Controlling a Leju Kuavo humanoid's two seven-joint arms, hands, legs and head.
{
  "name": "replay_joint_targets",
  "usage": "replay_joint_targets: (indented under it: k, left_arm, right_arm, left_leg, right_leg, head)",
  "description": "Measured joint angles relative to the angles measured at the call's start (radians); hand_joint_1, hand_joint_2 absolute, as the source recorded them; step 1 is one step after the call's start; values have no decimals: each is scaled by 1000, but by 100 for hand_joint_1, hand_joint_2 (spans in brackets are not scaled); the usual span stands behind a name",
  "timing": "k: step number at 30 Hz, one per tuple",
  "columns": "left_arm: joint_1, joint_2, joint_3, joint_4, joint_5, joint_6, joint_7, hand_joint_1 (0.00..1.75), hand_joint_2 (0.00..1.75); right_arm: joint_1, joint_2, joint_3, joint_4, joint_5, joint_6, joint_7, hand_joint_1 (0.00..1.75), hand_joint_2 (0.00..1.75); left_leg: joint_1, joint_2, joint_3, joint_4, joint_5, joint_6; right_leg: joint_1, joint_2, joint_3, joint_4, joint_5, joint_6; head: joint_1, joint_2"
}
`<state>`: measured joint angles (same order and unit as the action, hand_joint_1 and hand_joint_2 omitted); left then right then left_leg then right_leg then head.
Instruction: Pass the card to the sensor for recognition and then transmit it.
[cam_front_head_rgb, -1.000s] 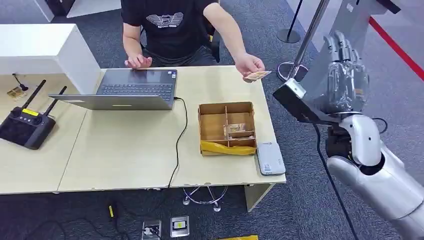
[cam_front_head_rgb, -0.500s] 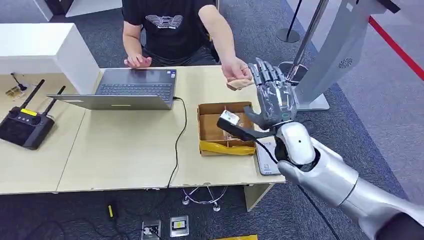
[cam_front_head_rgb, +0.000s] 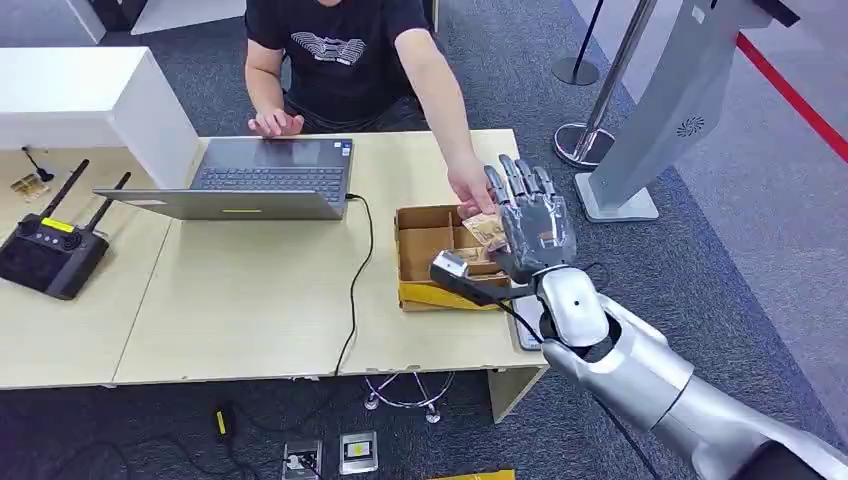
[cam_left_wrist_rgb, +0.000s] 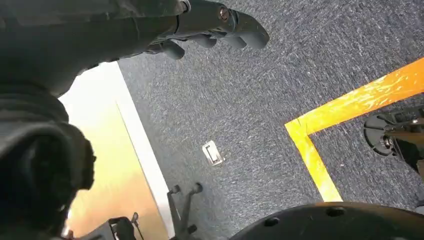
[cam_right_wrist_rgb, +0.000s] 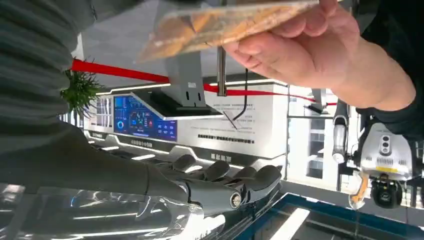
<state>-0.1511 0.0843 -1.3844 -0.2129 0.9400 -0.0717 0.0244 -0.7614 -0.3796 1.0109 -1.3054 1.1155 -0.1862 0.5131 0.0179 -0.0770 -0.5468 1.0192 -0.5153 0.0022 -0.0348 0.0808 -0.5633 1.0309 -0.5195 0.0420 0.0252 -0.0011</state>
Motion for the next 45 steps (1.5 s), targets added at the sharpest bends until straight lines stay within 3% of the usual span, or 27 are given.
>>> replay_joint_targets:
  k: [11, 26, 29, 31, 38, 45]
  left_arm:
    - [0, 0, 0, -1, -12, 0, 0, 0, 0]
    - [0, 0, 0, -1, -11, 0, 0, 0, 0]
    - [0, 0, 0, -1, -8, 0, 0, 0, 0]
    - [1, 0, 0, -1, -5, 0, 0, 0, 0]
    - [7, 0, 0, -1, -4, 0, 6, 0, 0]
    - [7, 0, 0, -1, 1, 0, 7, 0, 0]
  right_arm:
    - [30, 13, -66, 2, 18, -23, -1, 175, 175]
    - [70, 13, -94, 0, 30, -18, -12, 175, 175]
    - [88, -2, -98, 0, 44, 0, 3, 175, 175]
    - [101, -13, -108, 0, 41, 7, 10, 175, 175]
    - [194, -90, -179, 0, 29, 25, 21, 175, 175]
    - [256, -124, -209, 0, 21, 32, 22, 175, 175]
  left_leg:
    - [0, 2, 0, 0, 0, 0]
    - [0, 3, 1, 0, 0, 0]
    - [0, 3, 2, 0, 0, 0]
    - [0, 4, 17, 0, 0, 0]
    - [-1, 4, 18, 1, 0, 0]
    - [0, 5, 18, 1, 0, 0]
  right_leg:
    - [0, 1, 0, 0, 0, 0]
    - [0, 2, 0, 0, 0, 0]
    - [0, 3, 0, 0, 0, 0]
    - [0, 3, -1, 0, 0, 0]
    - [0, 3, 0, 0, 1, 0]
    - [0, 4, 0, 0, 2, -1]
  head:
    - [0, 0]
    - [0, 0]
    - [0, 0]
    - [0, 0]
    - [0, 0]
    - [0, 0]
